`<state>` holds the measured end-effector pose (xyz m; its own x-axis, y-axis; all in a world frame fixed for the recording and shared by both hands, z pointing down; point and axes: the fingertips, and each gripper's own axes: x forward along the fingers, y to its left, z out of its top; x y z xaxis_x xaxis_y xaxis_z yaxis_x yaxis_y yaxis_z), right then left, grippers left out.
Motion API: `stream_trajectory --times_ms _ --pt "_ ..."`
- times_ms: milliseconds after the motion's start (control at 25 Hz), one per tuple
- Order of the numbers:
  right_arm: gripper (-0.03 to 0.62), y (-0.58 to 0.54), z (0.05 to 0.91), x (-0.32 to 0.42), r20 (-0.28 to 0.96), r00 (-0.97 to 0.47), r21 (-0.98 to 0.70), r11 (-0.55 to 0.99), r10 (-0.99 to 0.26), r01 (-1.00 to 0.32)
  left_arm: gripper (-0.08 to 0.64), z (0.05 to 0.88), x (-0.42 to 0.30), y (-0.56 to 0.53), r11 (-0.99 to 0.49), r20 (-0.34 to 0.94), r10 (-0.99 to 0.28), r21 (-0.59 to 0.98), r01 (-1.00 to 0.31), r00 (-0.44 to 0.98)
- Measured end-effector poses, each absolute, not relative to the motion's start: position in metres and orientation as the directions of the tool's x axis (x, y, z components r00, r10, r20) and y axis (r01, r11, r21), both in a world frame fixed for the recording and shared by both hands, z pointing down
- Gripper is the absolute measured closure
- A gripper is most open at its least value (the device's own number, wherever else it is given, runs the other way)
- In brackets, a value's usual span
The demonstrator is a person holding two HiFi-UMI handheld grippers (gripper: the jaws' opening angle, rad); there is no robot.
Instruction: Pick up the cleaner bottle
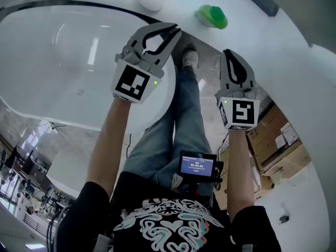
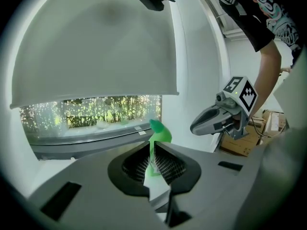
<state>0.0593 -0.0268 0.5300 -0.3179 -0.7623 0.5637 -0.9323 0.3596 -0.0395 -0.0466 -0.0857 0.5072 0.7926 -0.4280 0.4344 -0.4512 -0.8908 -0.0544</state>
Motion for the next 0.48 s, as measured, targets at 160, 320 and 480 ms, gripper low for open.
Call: stream_trajectory --times_ms 160,320,480 --pt "0.563 -0.046 0.553 0.055 0.582 -0.343 -0.060 0.382 -0.738 -0.922 0.540 0.531 -0.045 -0.102 -0.902 0.462 -0.392 -0.021 -0.432 0.796" --pt "0.561 -0.062 0.573 0.053 0.596 -0.358 -0.061 0.404 -0.719 -0.913 0.537 0.551 -0.044 -0.123 -0.918 0.499 -0.357 -0.032 -0.395 0.790" --pt "0.561 -0.069 0.593 0.058 0.616 -0.376 -0.075 0.424 -0.692 -0.903 0.444 0.565 -0.032 -0.133 -0.934 0.527 -0.303 0.002 -0.358 0.794"
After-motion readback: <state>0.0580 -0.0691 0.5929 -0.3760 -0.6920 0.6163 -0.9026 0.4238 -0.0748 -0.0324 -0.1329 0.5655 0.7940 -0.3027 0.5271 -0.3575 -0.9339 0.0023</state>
